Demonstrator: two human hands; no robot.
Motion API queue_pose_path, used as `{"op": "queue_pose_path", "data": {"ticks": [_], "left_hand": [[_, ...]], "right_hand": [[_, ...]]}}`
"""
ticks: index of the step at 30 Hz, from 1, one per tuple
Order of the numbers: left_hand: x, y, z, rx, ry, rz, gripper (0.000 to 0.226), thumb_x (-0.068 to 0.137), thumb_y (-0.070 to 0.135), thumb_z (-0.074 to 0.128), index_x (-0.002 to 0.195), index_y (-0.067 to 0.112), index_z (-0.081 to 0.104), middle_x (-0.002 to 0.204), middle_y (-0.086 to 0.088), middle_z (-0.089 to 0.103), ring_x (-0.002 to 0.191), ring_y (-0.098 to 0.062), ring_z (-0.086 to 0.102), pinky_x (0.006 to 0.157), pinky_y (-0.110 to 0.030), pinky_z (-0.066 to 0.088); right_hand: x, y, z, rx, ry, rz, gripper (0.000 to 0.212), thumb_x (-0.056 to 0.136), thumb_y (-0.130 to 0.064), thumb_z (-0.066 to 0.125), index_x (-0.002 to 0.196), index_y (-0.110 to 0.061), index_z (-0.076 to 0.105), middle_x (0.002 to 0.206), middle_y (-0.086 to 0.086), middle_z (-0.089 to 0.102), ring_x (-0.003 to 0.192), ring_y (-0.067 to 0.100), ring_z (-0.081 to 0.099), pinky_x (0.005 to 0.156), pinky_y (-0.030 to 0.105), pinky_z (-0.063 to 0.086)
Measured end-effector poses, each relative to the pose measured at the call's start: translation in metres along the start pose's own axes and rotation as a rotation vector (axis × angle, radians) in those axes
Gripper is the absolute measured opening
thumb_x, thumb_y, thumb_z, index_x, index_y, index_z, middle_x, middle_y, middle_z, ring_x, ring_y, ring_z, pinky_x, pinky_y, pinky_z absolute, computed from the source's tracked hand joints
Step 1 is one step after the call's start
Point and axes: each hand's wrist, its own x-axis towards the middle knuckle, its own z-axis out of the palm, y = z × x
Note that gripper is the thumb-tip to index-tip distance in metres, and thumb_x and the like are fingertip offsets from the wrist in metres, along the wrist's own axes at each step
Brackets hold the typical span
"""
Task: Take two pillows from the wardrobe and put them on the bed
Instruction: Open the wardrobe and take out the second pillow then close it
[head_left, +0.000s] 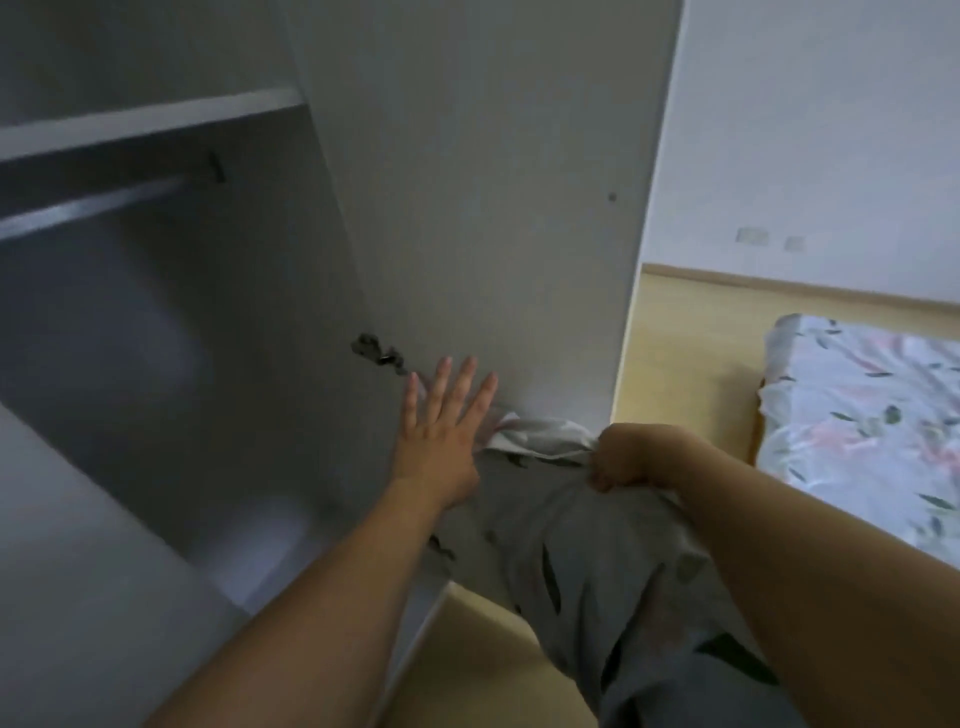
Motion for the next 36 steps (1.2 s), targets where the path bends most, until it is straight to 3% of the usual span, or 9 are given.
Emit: {"op": "queue_pose_path", "data": {"ticks": [5, 8, 10, 16, 23, 27, 30, 33, 36], "left_hand": [[0.052, 0.067, -0.037, 0.097, 0.161, 0.344, 0.086, 0.083, 0.06, 0.039, 0.152, 0.024, 0.002, 0.16, 0.0, -0.004, 0.145, -0.025, -0.014, 0.115, -0.053, -0.013], [0.076, 0.107, -0.057, 0.239, 0.173, 0.471, 0.081, 0.077, 0.046, 0.016, 0.15, 0.022, -0.009, 0.16, -0.003, -0.013, 0.139, -0.025, -0.032, 0.109, -0.051, -0.026], [0.087, 0.132, -0.065, 0.292, 0.174, 0.505, 0.077, 0.081, 0.027, 0.024, 0.151, 0.021, -0.006, 0.159, -0.004, -0.019, 0.139, -0.027, -0.034, 0.107, -0.052, -0.03], [0.103, 0.161, -0.081, 0.479, 0.089, 0.428, 0.069, 0.087, 0.02, 0.025, 0.152, 0.015, 0.001, 0.159, -0.011, -0.015, 0.143, -0.032, -0.022, 0.103, -0.056, -0.031], [0.106, 0.162, -0.094, 0.612, -0.069, 0.288, 0.067, 0.089, 0.03, 0.025, 0.151, 0.01, 0.012, 0.158, -0.02, 0.014, 0.146, -0.039, -0.003, 0.102, -0.059, -0.028], [0.098, 0.167, -0.1, 0.65, -0.11, 0.295, 0.053, 0.089, 0.028, 0.029, 0.135, 0.008, 0.046, 0.136, -0.017, 0.049, 0.135, -0.038, 0.028, 0.115, -0.057, -0.011], [0.092, 0.167, -0.103, 0.669, -0.089, 0.337, 0.044, 0.092, 0.025, 0.031, 0.128, 0.01, 0.051, 0.13, -0.012, 0.054, 0.127, -0.033, 0.036, 0.117, -0.052, 0.005], [0.082, 0.161, -0.109, 0.692, -0.078, 0.409, 0.029, 0.09, 0.02, 0.041, 0.113, 0.02, 0.059, 0.108, 0.001, 0.062, 0.104, -0.024, 0.05, 0.097, -0.039, 0.031], [0.067, 0.153, -0.108, 0.718, -0.161, 0.405, 0.021, 0.085, 0.022, 0.05, 0.104, 0.026, 0.06, 0.101, 0.008, 0.062, 0.096, -0.02, 0.052, 0.087, -0.032, 0.032]], "right_hand": [[-0.039, 0.081, 0.004, -0.133, -0.083, 0.127, 0.045, 0.093, -0.027, 0.052, 0.13, -0.002, 0.054, 0.135, 0.022, 0.052, 0.121, 0.035, 0.053, 0.104, 0.038, 0.042], [-0.056, 0.116, 0.012, -0.149, -0.098, 0.211, 0.044, 0.093, -0.023, 0.053, 0.129, 0.001, 0.054, 0.134, 0.023, 0.053, 0.121, 0.035, 0.053, 0.104, 0.038, 0.042], [-0.066, 0.138, 0.02, -0.131, -0.11, 0.275, 0.045, 0.092, -0.021, 0.054, 0.131, 0.001, 0.052, 0.135, 0.023, 0.052, 0.122, 0.036, 0.052, 0.104, 0.038, 0.041], [-0.087, 0.179, 0.029, 0.099, -0.009, 0.541, 0.055, 0.073, -0.019, 0.059, 0.126, -0.007, 0.055, 0.129, 0.015, 0.054, 0.115, 0.033, 0.054, 0.1, 0.044, 0.045], [-0.098, 0.195, 0.025, 0.298, 0.177, 0.664, 0.054, 0.084, -0.027, 0.05, 0.133, -0.005, 0.044, 0.13, 0.016, 0.05, 0.116, 0.032, 0.051, 0.1, 0.041, 0.044], [-0.092, 0.181, 0.024, 0.322, 0.178, 0.629, 0.049, 0.088, -0.023, 0.044, 0.133, -0.004, 0.044, 0.133, 0.017, 0.049, 0.12, 0.033, 0.05, 0.103, 0.042, 0.043], [-0.084, 0.173, 0.026, 0.355, 0.201, 0.587, 0.04, 0.086, -0.021, 0.051, 0.124, -0.008, 0.055, 0.126, 0.015, 0.057, 0.115, 0.032, 0.056, 0.097, 0.041, 0.047], [-0.075, 0.157, 0.025, 0.269, 0.176, 0.555, 0.045, 0.09, -0.023, 0.045, 0.131, -0.004, 0.047, 0.134, 0.016, 0.051, 0.121, 0.033, 0.051, 0.103, 0.041, 0.043], [-0.066, 0.135, 0.022, 0.217, 0.169, 0.454, 0.044, 0.093, -0.018, 0.042, 0.133, 0.001, 0.045, 0.136, 0.02, 0.05, 0.122, 0.034, 0.051, 0.101, 0.038, 0.044]]}}
